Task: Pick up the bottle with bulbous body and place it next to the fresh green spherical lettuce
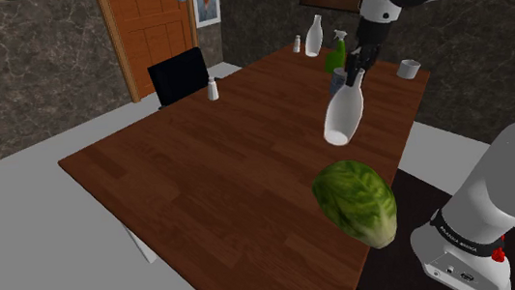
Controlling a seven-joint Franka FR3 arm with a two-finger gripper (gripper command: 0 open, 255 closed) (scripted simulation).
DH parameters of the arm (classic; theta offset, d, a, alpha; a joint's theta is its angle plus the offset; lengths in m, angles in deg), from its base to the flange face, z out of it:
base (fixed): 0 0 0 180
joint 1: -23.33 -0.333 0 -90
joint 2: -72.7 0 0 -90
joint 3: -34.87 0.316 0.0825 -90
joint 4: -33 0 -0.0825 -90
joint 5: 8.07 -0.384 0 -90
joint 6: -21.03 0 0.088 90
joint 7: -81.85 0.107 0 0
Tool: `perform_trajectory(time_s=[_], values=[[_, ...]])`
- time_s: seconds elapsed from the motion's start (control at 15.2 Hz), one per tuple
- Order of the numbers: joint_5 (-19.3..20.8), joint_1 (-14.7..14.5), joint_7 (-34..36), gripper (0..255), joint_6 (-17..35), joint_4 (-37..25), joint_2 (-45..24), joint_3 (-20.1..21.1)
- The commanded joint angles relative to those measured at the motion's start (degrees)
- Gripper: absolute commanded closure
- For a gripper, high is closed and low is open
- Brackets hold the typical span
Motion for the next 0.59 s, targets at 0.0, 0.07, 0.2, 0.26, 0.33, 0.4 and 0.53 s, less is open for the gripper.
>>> perform_trajectory(time_s=[0.0,0.07,0.2,0.26,0.33,0.4,0.53], values=[[0.12,0.06,0.01,255,1.72,1.51,-0.14,-0.15],[0.16,0.08,0.02,255,2.53,2.17,-0.29,-0.22],[0.25,0.11,0.02,255,4.16,3.47,-0.64,-0.37],[0.29,0.13,0.03,255,4.99,4.1,-0.83,-0.45],[0.33,0.14,0.03,255,5.82,4.71,-1.04,-0.53],[0.37,0.16,0.03,255,6.65,5.32,-1.27,-0.6],[0.45,0.18,0.02,255,8.34,6.51,-1.78,-0.77]])
